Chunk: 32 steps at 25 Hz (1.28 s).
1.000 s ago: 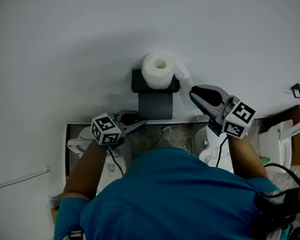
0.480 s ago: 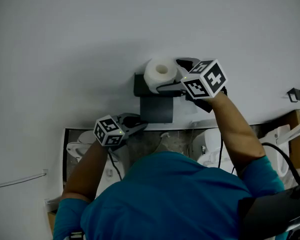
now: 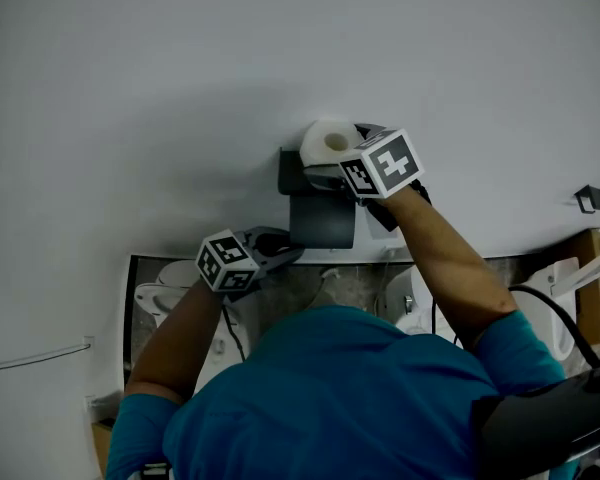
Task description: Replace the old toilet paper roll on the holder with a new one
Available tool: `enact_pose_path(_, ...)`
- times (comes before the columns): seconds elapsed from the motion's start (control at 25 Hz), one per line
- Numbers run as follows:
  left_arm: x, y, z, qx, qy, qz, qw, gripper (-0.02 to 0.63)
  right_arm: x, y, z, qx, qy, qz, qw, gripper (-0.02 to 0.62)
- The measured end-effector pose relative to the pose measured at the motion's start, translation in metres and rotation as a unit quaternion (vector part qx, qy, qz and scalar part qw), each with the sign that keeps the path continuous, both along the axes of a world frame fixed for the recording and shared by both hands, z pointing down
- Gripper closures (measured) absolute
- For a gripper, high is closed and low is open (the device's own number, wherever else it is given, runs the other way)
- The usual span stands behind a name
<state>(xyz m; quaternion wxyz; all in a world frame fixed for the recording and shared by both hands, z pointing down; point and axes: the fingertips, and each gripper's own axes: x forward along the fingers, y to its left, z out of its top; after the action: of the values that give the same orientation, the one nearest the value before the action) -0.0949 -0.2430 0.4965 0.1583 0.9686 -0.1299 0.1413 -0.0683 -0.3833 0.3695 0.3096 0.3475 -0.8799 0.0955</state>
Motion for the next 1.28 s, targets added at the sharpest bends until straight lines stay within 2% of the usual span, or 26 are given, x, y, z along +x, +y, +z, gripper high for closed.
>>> enact_pose_path(0.16, 0.000, 0.000, 0.000, 0.001, 0.002, -0.001, 1.0000, 0.537, 0.002, -0.004, 0.000, 0.021, 0.011, 0.023, 0.999, 0.063)
enact_pose_path(0.24, -0.001, 0.000, 0.000, 0.001, 0.002, -0.001, 1.0000, 0.537, 0.004, -0.006, 0.000, 0.031, 0.016, 0.032, 0.999, 0.106)
enact_pose_path(0.4, -0.001, 0.000, 0.001, 0.003, -0.002, 0.000, 1.0000, 0.537, 0.004, -0.005, 0.001, 0.034, 0.011, 0.028, 0.999, 0.140)
enact_pose_path(0.68, 0.000, 0.000, 0.000, 0.002, -0.005, 0.001, 1.0000, 0.537, 0.021, 0.002, -0.013, 0.059, -0.026, 0.026, 0.998, 0.155)
enact_pose_path(0.84, 0.000, 0.000, -0.001, -0.001, -0.004, -0.001, 1.0000, 0.537, 0.048, 0.008, -0.037, 0.067, -0.079, 0.037, 0.994, 0.155)
enact_pose_path(1.0, -0.001, 0.000, -0.002, -0.007, -0.003, -0.004, 1.0000, 0.537, 0.086, 0.015, -0.062, 0.069, -0.152, 0.059, 0.984, 0.155)
enact_pose_path(1.12, -0.001, -0.001, 0.000, -0.010, -0.007, -0.005, 0.9999, 0.537, 0.118, 0.021, -0.077, 0.073, -0.214, 0.074, 0.971, 0.156)
enact_pose_path(1.28, -0.001, -0.001, -0.001, -0.015, -0.011, -0.011, 0.9998, 0.537, 0.169, 0.028, -0.091, 0.080, -0.308, 0.091, 0.944, 0.156)
